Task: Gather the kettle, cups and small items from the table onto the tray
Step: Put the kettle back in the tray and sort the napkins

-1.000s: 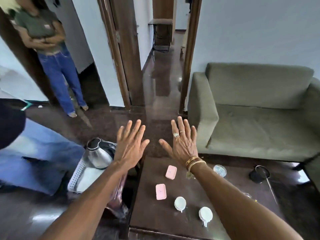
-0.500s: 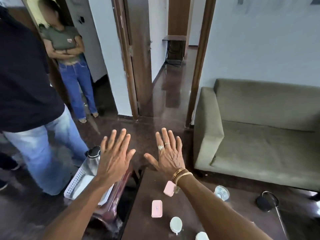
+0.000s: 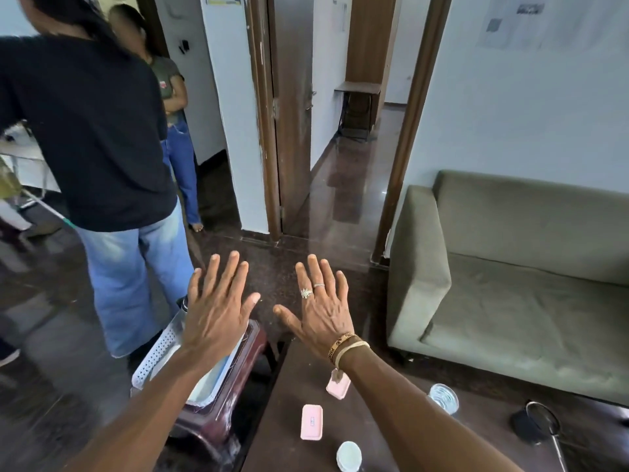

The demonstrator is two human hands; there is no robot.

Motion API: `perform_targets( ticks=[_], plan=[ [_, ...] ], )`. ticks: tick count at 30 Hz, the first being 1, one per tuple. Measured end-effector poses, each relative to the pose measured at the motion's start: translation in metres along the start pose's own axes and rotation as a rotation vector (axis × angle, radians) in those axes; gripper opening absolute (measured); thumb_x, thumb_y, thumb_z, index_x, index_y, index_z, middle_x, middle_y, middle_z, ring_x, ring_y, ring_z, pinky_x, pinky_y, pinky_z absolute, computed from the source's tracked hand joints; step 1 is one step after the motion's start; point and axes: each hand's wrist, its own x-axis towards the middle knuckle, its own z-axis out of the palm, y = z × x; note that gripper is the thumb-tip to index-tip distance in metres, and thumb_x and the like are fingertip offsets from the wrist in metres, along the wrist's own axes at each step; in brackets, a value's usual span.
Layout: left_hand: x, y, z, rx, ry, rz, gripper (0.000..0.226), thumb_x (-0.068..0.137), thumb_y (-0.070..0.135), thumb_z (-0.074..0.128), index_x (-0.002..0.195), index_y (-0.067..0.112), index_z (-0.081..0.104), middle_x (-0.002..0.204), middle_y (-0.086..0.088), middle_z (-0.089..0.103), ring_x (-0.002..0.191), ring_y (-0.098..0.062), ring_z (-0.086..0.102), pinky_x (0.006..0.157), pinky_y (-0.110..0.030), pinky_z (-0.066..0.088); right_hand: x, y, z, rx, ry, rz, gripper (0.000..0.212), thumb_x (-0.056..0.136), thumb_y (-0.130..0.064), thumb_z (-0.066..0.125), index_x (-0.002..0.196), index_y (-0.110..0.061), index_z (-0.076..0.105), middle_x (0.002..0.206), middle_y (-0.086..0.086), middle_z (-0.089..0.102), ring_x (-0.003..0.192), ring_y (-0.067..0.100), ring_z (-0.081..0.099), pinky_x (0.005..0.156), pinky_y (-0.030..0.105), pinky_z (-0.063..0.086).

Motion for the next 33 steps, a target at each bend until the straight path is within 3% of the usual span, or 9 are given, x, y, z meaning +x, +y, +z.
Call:
perform_targets(
  ticks=[6,12,19,27,33],
  plan=[
    [0.002,-0.027,0.001,-0.009,0.007,-0.014,0.064,0.098,0.051,0.032,0.144,0.010,0.048,0.158,-0.011,0.039,0.145,-0.037,0.035,0.112,-0.058,0.026,0.013,-0.020,-0.003,-0.015,0.005,-0.007,0.091,0.090,-0.078,0.016,0.159,-0.019,0.009,0.168,0.007,-0.002,0.154,0.029,-0.007,0.119,0.049,-0.013],
    [0.003,-0.059,-0.001,-0.024,0.009,-0.027,0.062,0.098,0.050,0.035,0.143,0.010,0.049,0.156,-0.011,0.041,0.144,-0.036,0.037,0.112,-0.057,0.028,0.029,-0.051,-0.001,-0.038,-0.004,-0.012,0.090,0.091,-0.077,0.017,0.159,-0.019,0.007,0.167,0.007,-0.003,0.154,0.029,-0.006,0.121,0.051,-0.009],
    [-0.012,-0.107,-0.012,-0.075,-0.089,-0.076,0.063,0.097,0.051,0.035,0.142,0.011,0.052,0.154,-0.013,0.044,0.142,-0.036,0.041,0.109,-0.057,0.036,0.042,-0.095,0.006,-0.059,0.014,-0.029,0.090,0.090,-0.076,0.018,0.158,-0.017,0.017,0.167,0.009,0.007,0.154,0.032,0.005,0.121,0.054,0.002],
    [-0.048,-0.162,0.014,-0.126,-0.184,-0.146,0.063,0.098,0.052,0.033,0.142,0.010,0.050,0.150,-0.014,0.048,0.136,-0.038,0.047,0.105,-0.056,0.040,0.041,-0.133,0.039,-0.039,-0.014,-0.036,0.087,0.090,-0.072,0.034,0.155,-0.012,0.030,0.164,0.013,0.022,0.151,0.036,0.020,0.120,0.058,0.014],
    [-0.075,-0.179,0.020,-0.112,-0.212,-0.247,0.058,0.101,0.044,0.042,0.148,0.010,0.044,0.155,-0.014,0.042,0.140,-0.037,0.043,0.110,-0.055,0.036,0.047,-0.150,0.060,-0.028,-0.085,-0.101,0.093,0.087,-0.076,0.019,0.156,-0.015,0.026,0.165,0.010,0.016,0.152,0.033,0.015,0.121,0.057,0.013]
  ],
)
